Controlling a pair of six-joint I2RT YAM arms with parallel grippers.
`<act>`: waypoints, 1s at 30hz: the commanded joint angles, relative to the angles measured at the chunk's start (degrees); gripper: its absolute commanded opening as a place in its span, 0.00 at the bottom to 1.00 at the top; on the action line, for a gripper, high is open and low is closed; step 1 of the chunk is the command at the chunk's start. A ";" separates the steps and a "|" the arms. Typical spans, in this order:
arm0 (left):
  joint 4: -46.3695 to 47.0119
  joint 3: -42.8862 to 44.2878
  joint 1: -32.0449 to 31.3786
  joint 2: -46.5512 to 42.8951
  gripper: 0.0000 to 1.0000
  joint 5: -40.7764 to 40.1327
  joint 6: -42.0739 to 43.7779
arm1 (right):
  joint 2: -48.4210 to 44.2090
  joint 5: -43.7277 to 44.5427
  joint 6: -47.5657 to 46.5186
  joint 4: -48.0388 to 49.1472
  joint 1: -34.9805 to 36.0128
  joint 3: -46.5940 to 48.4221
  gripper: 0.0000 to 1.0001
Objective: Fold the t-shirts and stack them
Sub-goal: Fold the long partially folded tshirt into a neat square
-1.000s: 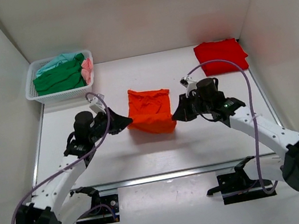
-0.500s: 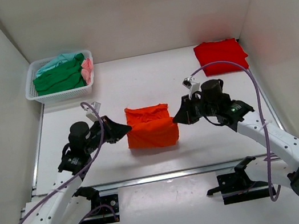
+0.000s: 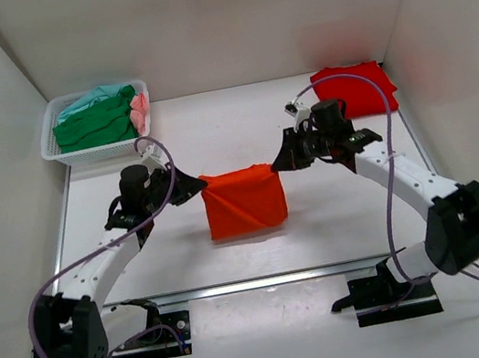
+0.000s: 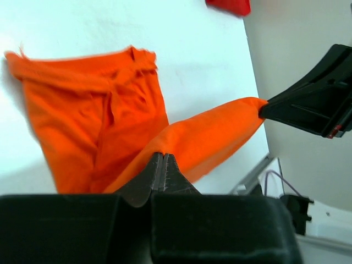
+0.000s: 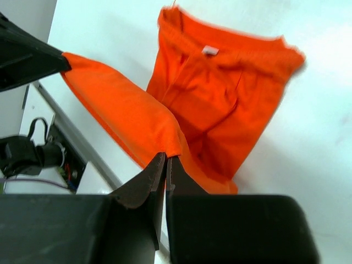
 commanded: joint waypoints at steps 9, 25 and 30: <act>9.30 12.13 5.23 22.96 0.00 -3.31 5.79 | 26.62 -1.97 -7.89 2.69 -2.91 23.62 0.00; 11.41 11.28 2.79 23.88 0.98 -4.20 1.94 | 31.93 4.36 -8.78 0.40 -5.20 20.07 0.73; 14.92 3.97 -0.65 21.75 0.99 -5.78 -1.06 | 30.97 5.24 -6.58 -0.04 -3.18 14.61 0.75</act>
